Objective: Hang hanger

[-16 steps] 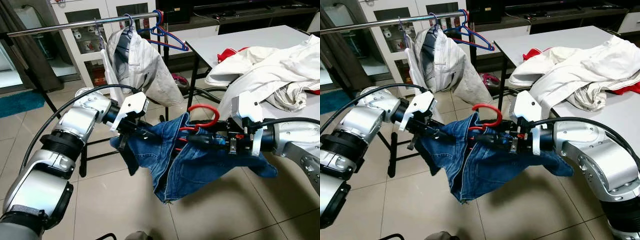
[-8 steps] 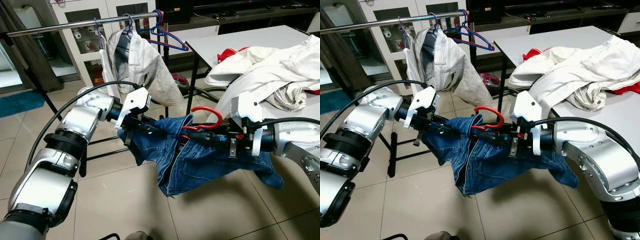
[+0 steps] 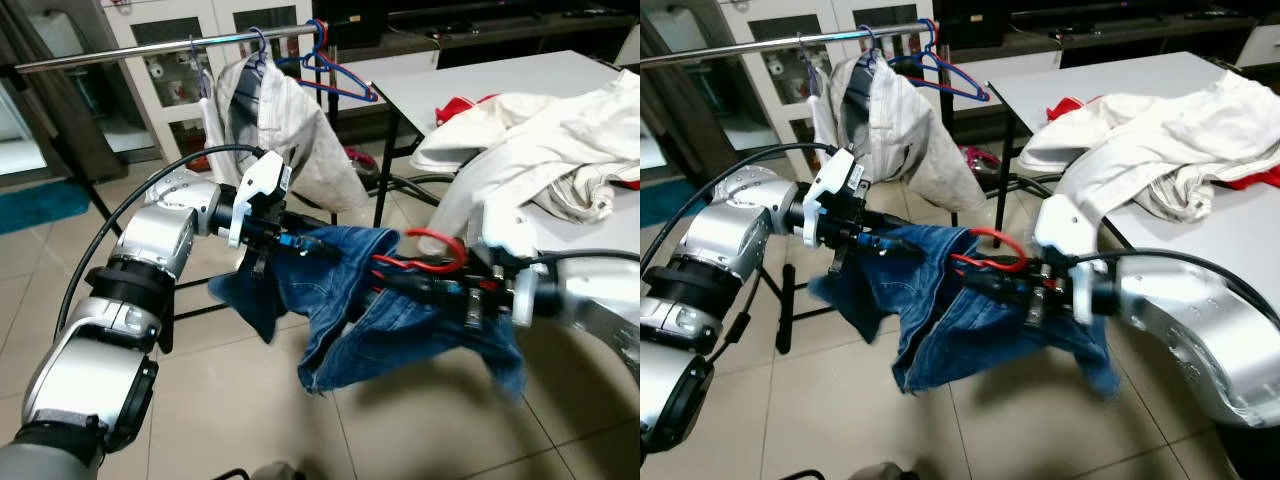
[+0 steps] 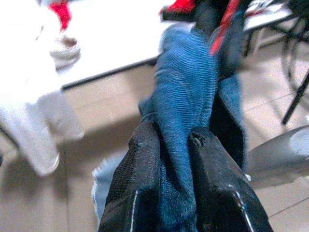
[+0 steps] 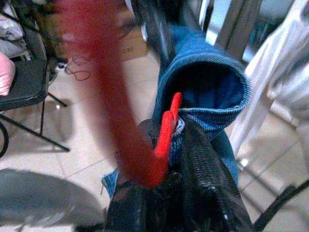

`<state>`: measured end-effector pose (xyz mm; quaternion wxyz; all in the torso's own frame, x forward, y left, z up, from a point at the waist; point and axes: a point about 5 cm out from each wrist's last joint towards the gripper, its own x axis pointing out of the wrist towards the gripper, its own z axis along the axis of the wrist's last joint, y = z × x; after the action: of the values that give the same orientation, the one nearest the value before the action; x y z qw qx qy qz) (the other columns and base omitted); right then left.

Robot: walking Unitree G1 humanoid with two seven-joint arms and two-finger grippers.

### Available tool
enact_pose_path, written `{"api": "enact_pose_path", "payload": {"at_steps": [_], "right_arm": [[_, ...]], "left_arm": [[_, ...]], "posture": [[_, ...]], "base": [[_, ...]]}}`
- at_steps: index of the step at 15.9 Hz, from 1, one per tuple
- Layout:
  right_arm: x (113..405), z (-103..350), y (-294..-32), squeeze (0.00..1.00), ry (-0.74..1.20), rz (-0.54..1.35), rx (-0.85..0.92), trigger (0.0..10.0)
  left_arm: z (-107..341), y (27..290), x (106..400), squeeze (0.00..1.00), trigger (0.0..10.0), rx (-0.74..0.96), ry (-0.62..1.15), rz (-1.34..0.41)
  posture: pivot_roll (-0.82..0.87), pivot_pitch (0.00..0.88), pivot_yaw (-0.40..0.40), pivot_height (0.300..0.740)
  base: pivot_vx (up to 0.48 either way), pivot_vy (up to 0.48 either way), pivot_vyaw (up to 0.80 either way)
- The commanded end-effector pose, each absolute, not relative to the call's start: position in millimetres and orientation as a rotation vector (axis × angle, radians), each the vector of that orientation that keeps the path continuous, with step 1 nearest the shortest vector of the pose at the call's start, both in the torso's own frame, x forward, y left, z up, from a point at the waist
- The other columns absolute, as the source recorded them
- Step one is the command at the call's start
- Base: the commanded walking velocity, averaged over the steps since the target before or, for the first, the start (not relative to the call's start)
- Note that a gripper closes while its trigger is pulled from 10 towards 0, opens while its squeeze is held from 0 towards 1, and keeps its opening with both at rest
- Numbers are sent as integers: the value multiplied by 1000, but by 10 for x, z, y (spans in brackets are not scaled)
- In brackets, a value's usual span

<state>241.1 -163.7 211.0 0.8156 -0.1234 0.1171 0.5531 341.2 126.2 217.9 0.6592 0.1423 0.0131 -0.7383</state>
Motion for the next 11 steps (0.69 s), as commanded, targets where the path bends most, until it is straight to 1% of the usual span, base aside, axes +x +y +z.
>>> {"api": "enact_pose_path", "payload": {"at_steps": [1, 3, 4, 5, 6, 8, 9, 10, 11], "right_arm": [[2334, 1992, -1615, 0, 317, 1197, -234, 0], [2287, 1860, -1665, 0, 359, 1088, -184, 0], [2243, 1780, -1647, 0, 357, 1038, -136, 0], [2233, 1770, -1637, 0, 355, 1033, -125, 0], [2227, 1725, -1624, 0, 357, 982, -89, 0], [2255, 1562, -1639, 0, 357, 796, -17, 0], [2272, 1432, -1676, 0, 354, 664, 32, 0], [2305, 1314, -1740, 0, 324, 483, 47, 0], [2309, 1277, -1756, 0, 305, 395, 95, 1686]], "left_arm": [[2367, 1284, 3404, 0, 10000, 330, -68, -1673], [2310, 1323, 3379, 0, 10000, 328, -36, -1665], [2189, 1328, 3310, 0, 10000, 331, 1, -1669], [2162, 1327, 3298, 0, 10000, 337, 7, -1669], [2129, 1336, 3336, 0, 10000, 312, 13, -1594], [2132, 1443, 3455, 0, 10000, 255, -31, -1321], [2056, 1515, 3487, 0, 10000, 213, -14, -1137], [1931, 1559, 3446, 0, 10000, 176, -7, -967], [1860, 1560, 3374, 0, 10000, 139, -18, -902]], "posture": [[-24, 0, 103, 740], [-25, 0, 117, 740], [-21, 0, 117, 740], [-22, 0, 117, 740], [-25, 0, 127, 740], [-34, 0, 153, 740], [-32, 0, 156, 740], [-24, 0, 144, 740], [-16, 0, 135, 740]], "base": [[0, 0, 0], [0, 0, 0], [0, 0, 0], [0, 0, 0], [0, 0, 0], [0, 0, 0], [0, 0, 0], [0, 0, 0], [0, 0, 0]]}}
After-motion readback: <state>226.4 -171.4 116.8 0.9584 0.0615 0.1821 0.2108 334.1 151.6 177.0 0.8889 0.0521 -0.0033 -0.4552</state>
